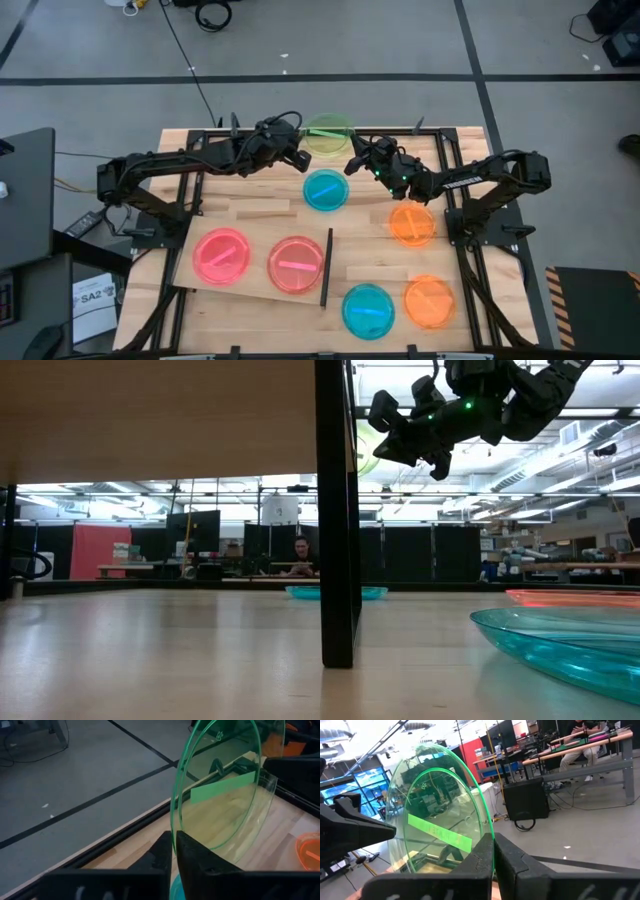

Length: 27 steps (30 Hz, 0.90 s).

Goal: Place and stack plates onto a shelf
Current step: Stack the green plate on top of the red plate on the shelf

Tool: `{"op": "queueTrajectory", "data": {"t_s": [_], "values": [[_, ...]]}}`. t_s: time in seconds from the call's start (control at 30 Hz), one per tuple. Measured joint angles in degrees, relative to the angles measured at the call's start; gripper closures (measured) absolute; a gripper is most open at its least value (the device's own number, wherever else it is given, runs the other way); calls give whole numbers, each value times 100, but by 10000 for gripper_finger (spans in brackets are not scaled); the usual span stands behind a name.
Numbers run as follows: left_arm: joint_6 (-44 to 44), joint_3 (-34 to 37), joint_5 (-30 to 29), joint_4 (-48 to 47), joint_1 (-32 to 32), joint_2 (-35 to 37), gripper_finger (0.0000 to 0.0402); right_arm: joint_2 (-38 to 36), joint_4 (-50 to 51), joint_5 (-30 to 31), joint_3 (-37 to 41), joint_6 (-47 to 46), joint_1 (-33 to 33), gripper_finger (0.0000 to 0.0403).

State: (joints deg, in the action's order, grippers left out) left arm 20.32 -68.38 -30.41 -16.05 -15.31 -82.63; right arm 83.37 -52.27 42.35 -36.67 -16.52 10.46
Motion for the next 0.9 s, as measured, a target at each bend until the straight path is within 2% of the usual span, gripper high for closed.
{"op": "queueTrajectory", "data": {"t_s": [0.17,0.53,0.67,0.9], "values": [[0,0,-4,0,0,0,394,0,0,0,0,-1,0,388],[-9,0,-2,0,0,0,395,0,2,-15,0,-43,0,385],[-13,0,-43,-34,-1,0,395,-2,1,-348,0,-41,30,383],[-15,0,26,4,0,0,395,-2,4,-533,0,-45,131,345]]}}
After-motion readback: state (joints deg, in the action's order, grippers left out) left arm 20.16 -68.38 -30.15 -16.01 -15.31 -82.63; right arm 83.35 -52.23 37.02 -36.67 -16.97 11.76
